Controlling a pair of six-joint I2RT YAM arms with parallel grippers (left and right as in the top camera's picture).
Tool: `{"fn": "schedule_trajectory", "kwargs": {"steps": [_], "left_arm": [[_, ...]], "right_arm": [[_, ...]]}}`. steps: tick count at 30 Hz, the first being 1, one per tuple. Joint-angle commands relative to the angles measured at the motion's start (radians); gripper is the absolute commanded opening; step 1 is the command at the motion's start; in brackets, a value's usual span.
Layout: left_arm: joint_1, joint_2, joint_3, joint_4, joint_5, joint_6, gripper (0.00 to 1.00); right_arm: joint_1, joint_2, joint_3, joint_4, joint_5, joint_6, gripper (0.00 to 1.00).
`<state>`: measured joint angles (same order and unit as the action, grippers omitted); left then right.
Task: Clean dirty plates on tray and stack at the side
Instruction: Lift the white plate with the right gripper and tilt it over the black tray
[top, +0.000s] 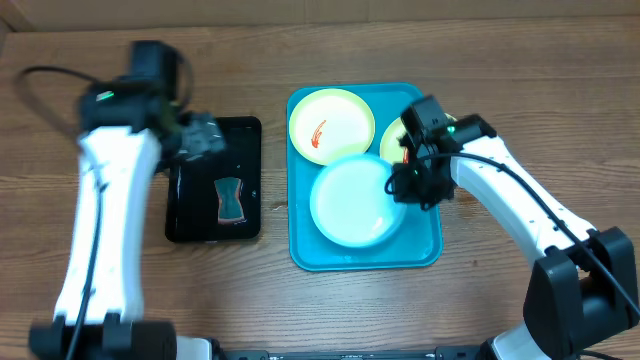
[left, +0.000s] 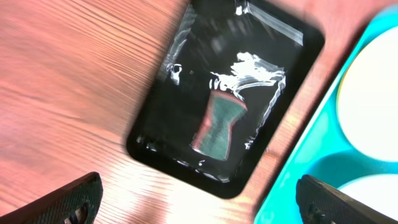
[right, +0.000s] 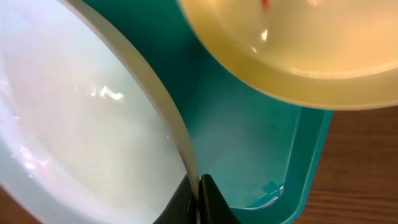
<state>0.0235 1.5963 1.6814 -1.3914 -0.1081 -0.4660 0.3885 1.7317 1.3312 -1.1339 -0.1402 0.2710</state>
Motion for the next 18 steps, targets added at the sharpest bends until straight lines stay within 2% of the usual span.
{"fn": "schedule_trajectory", "kwargs": {"steps": [1,5,9,18], "left_arm": [[0.125,-0.126,0.032,-0.031,-0.003,-0.020,1.00],[0.270,-0.209,0.032,-0.071,0.014,-0.020,1.00],[0.370,-0.257,0.032,-0.100,0.070,-0.020,1.00],[0.390,-0.263,0.031,-0.158,0.083,-0.020,1.00]], "right_arm": [[0.072,-0.008,0.142,-0.018,0.047,-0.041,0.04],[0.159,0.002,0.208,0.041,0.105,-0.040,0.04],[0.264,0.037,0.216,0.169,0.159,-0.039,0.04],[0.436,0.144,0.216,0.475,0.340,-0.064,0.04]]}}
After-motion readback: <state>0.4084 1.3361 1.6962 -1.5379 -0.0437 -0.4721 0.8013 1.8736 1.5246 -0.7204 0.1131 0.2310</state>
